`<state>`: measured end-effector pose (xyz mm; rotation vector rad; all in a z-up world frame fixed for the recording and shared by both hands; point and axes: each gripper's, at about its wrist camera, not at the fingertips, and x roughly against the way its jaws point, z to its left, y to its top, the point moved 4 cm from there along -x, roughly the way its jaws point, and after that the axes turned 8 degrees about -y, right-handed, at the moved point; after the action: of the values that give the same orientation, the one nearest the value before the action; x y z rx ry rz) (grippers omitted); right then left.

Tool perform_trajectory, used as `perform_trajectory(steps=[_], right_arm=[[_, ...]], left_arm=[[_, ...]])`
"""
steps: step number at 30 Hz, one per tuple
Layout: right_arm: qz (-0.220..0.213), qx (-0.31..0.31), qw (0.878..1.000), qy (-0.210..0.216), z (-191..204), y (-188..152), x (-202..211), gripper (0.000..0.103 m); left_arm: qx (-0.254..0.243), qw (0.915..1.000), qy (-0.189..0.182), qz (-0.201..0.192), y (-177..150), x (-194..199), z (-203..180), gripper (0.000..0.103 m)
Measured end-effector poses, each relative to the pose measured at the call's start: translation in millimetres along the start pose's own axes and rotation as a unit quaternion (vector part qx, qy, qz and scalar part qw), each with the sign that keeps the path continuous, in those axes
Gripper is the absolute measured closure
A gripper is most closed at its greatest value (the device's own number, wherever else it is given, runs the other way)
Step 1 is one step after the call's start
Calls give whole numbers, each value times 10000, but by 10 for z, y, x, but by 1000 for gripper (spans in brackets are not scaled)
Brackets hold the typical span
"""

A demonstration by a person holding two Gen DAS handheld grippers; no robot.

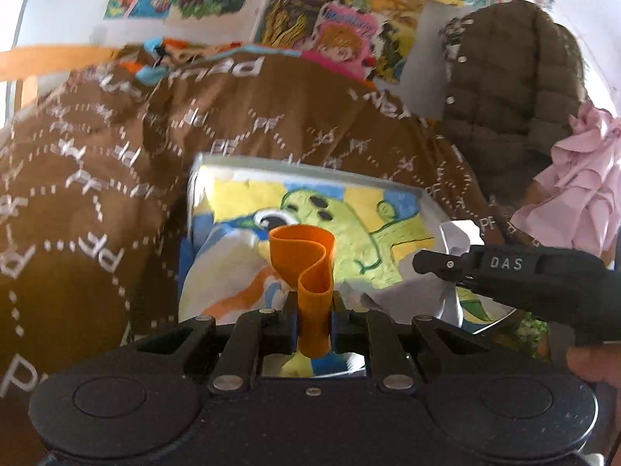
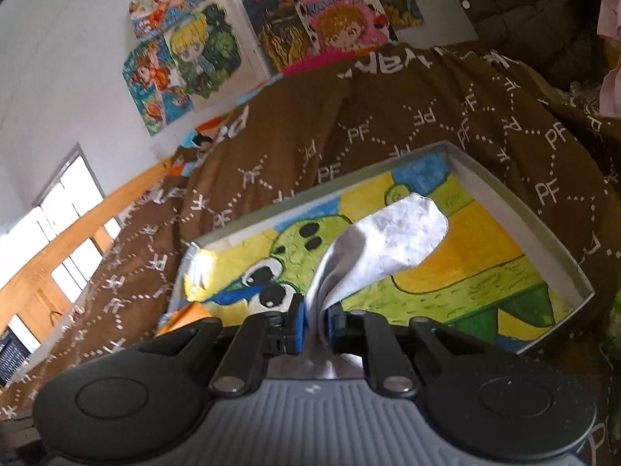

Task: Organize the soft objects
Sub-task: 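Carry the orange strip and white cloth over the grey tray, then lower both items into the tray and open both tools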

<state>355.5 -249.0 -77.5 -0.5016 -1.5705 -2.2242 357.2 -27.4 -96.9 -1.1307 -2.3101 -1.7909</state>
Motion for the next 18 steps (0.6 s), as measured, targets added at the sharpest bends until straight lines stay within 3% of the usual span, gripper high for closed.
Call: perform_trajectory(steps=[5, 12, 14, 18], right_arm=[[142, 115, 9997, -145, 12, -83, -72, 87], [236, 162, 9993, -221, -3, -107, -103, 79], [258, 144, 9993, -232, -21, -103, -99, 74], [309, 103, 9992, -248, -47, -72, -81, 53]], left_arm=[[281, 9991, 106, 287, -50, -91, 98, 87], [271, 9990, 157, 321, -56, -95, 76, 83], [302, 9989, 160, 329, -53, -95, 77, 81], [348, 9986, 174, 364, -44, -85, 48, 77]])
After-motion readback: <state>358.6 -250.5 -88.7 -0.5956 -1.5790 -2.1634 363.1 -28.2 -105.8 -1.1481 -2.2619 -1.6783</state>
